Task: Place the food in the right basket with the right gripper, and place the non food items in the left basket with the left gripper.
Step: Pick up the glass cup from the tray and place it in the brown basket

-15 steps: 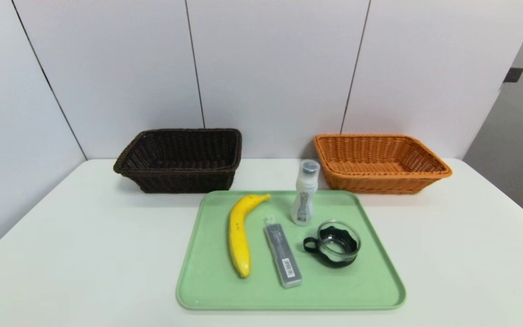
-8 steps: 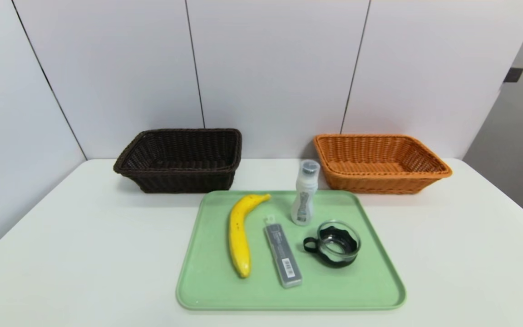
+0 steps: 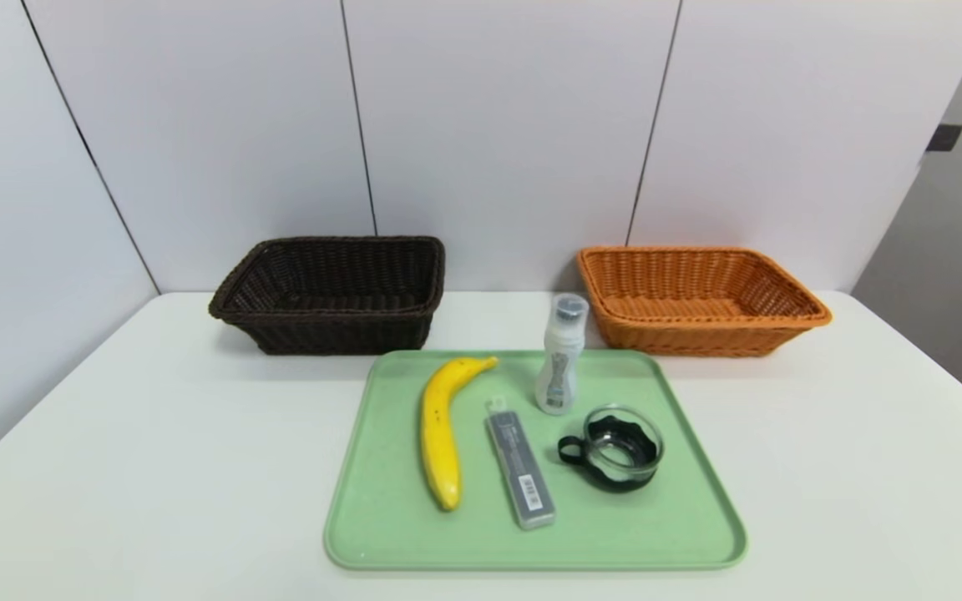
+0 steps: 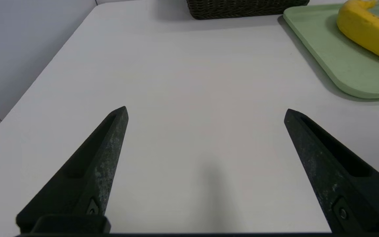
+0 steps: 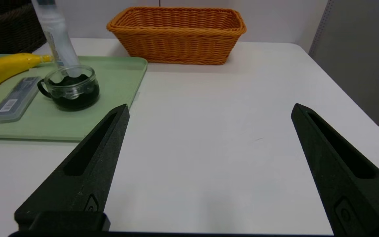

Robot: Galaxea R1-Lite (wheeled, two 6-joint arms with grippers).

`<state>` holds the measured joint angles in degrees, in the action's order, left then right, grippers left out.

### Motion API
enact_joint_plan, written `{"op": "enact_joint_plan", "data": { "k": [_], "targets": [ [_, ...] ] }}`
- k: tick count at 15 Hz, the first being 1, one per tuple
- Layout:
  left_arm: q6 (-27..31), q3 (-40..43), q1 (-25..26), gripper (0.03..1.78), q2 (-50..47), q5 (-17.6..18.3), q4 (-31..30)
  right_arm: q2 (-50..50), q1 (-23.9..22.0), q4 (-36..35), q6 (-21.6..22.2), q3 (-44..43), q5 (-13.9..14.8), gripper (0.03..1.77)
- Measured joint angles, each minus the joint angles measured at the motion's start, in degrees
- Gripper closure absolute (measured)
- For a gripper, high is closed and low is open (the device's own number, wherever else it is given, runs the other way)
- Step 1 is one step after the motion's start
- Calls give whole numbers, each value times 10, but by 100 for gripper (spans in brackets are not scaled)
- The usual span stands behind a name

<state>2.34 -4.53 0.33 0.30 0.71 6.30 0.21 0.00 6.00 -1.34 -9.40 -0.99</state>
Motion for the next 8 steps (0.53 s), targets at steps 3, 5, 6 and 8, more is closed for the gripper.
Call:
{"op": "enact_joint_plan", "data": {
  "k": [3, 5, 6, 8],
  "targets": [
    [-3, -85, 0, 12, 33, 0, 104, 33, 0, 66, 0, -70, 8, 10],
    [-9, -142, -2, 12, 89, 0, 140, 83, 0, 85, 0, -115, 18, 10],
    [-12, -170, -2, 12, 123, 0, 145, 113, 0, 91, -1, -138, 27, 10],
    [-18, -226, -3, 12, 195, 2, 149, 180, 0, 99, -1, -190, 44, 10]
  ]
}}
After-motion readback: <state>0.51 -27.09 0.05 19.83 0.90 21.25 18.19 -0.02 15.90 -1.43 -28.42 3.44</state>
